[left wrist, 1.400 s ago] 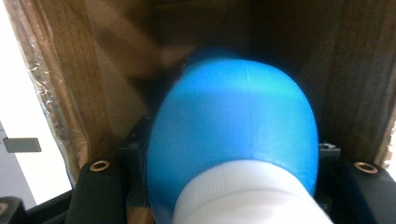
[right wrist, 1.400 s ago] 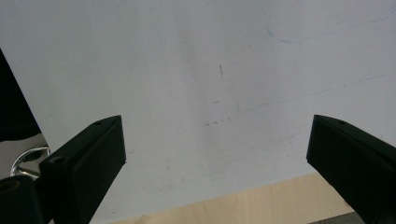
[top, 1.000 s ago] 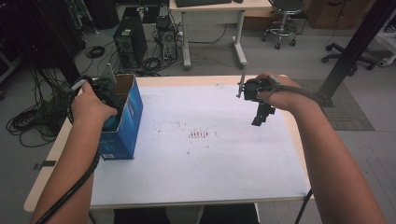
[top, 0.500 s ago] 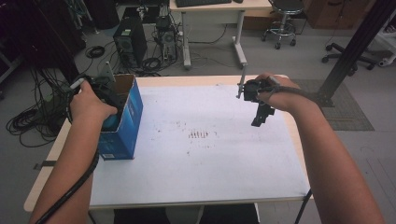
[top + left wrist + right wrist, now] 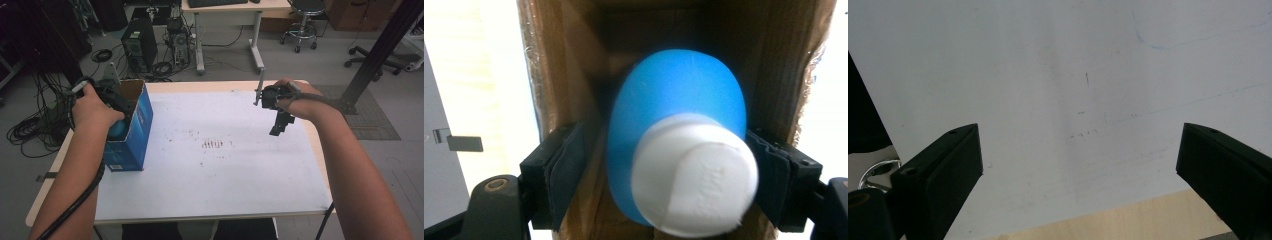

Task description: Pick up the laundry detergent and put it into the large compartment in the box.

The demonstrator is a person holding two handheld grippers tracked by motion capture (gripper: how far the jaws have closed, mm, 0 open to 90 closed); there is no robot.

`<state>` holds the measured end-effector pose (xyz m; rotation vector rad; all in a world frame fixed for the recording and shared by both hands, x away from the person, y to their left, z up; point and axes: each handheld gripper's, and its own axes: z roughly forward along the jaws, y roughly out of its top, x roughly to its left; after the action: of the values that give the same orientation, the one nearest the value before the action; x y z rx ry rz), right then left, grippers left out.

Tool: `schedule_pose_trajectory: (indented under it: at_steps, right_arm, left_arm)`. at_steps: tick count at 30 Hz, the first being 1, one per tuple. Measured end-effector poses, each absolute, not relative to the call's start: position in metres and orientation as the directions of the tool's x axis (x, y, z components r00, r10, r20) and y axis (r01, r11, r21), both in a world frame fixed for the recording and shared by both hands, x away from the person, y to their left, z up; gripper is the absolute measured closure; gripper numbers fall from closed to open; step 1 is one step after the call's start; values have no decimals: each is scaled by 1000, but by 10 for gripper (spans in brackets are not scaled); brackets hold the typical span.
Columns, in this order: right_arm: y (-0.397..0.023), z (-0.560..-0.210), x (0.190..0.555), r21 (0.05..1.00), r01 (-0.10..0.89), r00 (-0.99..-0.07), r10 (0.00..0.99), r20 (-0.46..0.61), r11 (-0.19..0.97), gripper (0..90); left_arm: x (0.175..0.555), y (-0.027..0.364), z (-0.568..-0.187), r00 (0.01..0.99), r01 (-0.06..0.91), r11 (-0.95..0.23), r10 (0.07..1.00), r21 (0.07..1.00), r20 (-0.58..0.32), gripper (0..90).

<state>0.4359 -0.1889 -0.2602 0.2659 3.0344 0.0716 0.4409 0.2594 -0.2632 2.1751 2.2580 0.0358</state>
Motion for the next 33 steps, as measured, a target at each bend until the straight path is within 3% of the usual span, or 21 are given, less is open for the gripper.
schedule_pose_trajectory:
  at_steps: [19,27,33]
  right_arm:
    - [-187,-257,435,57,170,-980,174,-93,984,45]
    - [-187,-256,434,57,168,-981,173,-93,984,45]
    - [-187,-253,434,61,169,-980,175,-97,984,45]
  left_arm:
    - [435,259,-249,-43,998,43,999,41,13,193]
    - [432,258,-242,-45,998,44,999,53,6,136]
    - [429,256,-236,-18,997,16,1000,69,20,31]
